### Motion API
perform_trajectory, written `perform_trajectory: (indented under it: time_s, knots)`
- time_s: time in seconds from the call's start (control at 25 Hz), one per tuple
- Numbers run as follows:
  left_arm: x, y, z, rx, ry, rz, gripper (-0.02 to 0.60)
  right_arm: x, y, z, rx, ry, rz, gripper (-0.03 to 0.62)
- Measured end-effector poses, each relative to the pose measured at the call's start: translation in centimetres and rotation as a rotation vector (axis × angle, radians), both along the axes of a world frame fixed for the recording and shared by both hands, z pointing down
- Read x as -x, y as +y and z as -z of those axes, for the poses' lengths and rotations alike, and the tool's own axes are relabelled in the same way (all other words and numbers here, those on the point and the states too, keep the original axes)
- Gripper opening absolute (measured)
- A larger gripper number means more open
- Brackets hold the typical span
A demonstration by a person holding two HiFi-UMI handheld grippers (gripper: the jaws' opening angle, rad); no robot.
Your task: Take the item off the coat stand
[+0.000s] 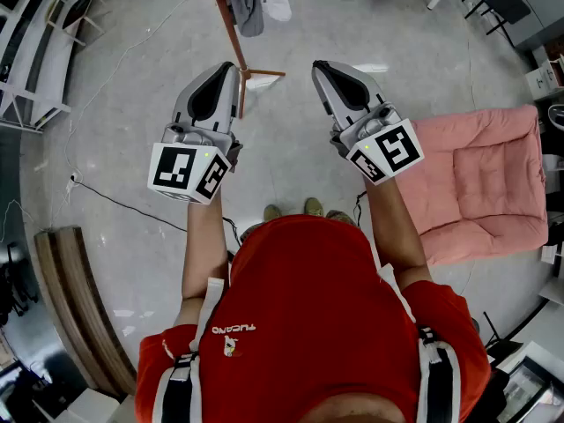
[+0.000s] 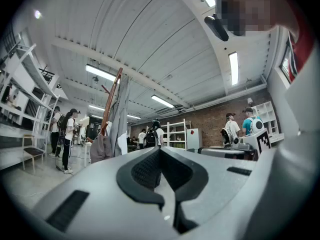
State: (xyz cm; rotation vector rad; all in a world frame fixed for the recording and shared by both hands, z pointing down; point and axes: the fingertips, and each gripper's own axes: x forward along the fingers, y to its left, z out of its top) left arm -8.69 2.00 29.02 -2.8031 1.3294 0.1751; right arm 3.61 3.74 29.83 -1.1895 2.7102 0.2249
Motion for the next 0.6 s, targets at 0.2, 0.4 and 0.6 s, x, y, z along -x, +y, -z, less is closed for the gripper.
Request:
perform_trajectory:
  time_s: [0.2, 0.4, 0.6]
  knots:
    - [0.7, 0.2, -0.2, -0.001, 0.011, 0.000, 0.009, 1.0, 0.4, -0.2, -0.002, 0.007, 0.011, 0.025]
    - [2.5, -0.2, -0.1, -0.010, 0.027, 0.004, 0.009, 2.8, 0.3, -0.5, 0.004, 0.023, 0.009, 0.025]
    - [4.9, -0.9, 0.0, -0.020, 0.040, 0.007, 0.011, 5.3, 0.2, -1.0, 0.007, 0.041, 0.010, 0.025]
